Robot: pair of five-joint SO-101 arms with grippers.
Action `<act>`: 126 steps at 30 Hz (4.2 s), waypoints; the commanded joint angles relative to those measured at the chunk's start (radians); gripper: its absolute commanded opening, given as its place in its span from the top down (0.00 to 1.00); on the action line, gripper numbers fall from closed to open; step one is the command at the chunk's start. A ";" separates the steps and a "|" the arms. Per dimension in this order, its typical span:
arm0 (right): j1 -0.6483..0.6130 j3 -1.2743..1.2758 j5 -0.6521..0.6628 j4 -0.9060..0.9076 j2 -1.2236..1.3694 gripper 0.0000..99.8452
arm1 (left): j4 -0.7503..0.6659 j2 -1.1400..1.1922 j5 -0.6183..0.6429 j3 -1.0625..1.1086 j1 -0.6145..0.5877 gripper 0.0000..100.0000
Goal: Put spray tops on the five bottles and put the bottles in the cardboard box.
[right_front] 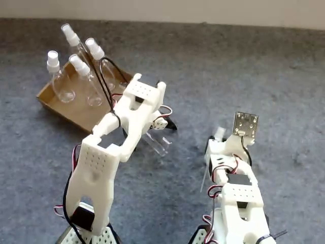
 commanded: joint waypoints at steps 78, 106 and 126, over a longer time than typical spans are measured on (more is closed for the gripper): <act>-0.213 -0.490 -0.153 -0.019 -0.015 0.99 | -1.274 -1.865 -1.076 1.770 0.147 0.93; -0.271 -0.928 -0.129 0.236 -0.015 0.99 | -1.510 -1.954 -1.071 1.994 0.154 0.93; -0.378 -0.848 -0.130 0.232 -0.015 0.99 | -1.510 -1.960 -0.941 1.928 0.162 0.93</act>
